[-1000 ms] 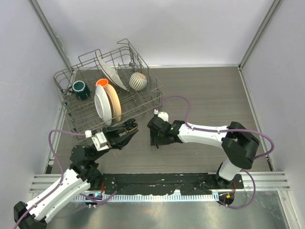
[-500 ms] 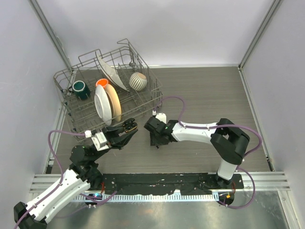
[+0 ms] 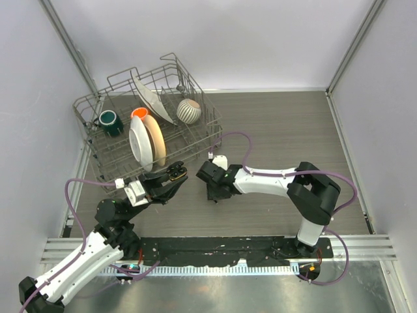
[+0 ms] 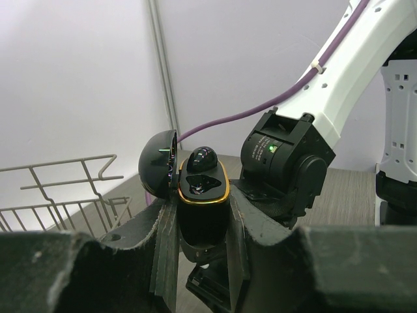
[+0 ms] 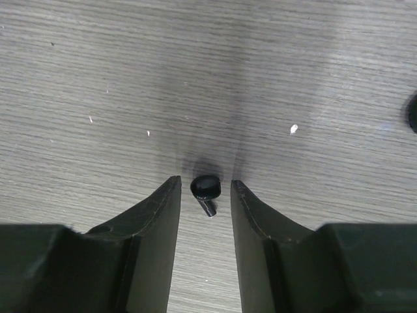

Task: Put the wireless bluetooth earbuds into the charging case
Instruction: Pick up the earbud from the center of the board.

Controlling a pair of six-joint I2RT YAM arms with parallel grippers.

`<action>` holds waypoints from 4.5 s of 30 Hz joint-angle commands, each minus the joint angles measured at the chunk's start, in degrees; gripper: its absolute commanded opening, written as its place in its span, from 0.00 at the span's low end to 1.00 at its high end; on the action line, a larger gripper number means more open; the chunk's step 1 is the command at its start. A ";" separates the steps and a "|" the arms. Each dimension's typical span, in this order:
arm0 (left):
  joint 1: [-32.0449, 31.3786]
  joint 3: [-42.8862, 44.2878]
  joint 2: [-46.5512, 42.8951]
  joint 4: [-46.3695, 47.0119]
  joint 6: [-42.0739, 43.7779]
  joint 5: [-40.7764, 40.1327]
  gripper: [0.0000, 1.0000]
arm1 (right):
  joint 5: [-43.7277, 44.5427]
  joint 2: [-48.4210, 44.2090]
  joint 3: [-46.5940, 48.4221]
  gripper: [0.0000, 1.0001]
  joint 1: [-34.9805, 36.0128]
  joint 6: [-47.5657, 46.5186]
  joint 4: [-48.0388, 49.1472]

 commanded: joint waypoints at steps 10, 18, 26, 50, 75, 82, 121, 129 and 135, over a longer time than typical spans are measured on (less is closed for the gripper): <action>0.08 0.17 -0.80 0.93 0.47 -1.08 0.00 | 2.70 0.24 1.77 0.34 0.72 0.11 -1.28; 0.08 -0.01 -0.45 1.28 0.21 -1.08 0.00 | 6.39 -3.36 -2.18 0.18 0.72 5.46 -0.93; 0.08 -0.19 -0.89 1.10 0.12 -1.52 0.00 | 11.75 -10.31 -9.74 0.19 1.07 13.38 1.09; 0.08 -0.36 -0.37 1.54 -0.32 -1.52 0.00 | 8.42 -7.85 -3.95 0.45 -0.16 -2.35 -2.77; 0.08 -0.45 -0.63 0.57 0.30 -1.52 0.00 | 5.08 -3.81 -3.42 0.35 -0.95 -4.28 -2.34; 0.17 -0.71 -1.07 0.49 0.12 -1.69 0.00 | 4.20 -4.77 -4.03 0.37 -0.95 -4.81 -2.34; 0.17 -0.98 -0.80 1.19 -0.23 -2.75 0.00 | 7.00 -10.65 -9.47 0.10 -1.57 -2.53 4.07; 0.08 -1.33 -0.81 1.89 -0.67 -4.15 0.00 | 15.00 -28.84 -18.18 0.01 1.06 -2.78 19.00; 0.08 -1.42 0.34 3.21 -1.20 -4.33 0.00 | 23.69 -40.17 -22.05 0.01 5.46 -7.70 28.41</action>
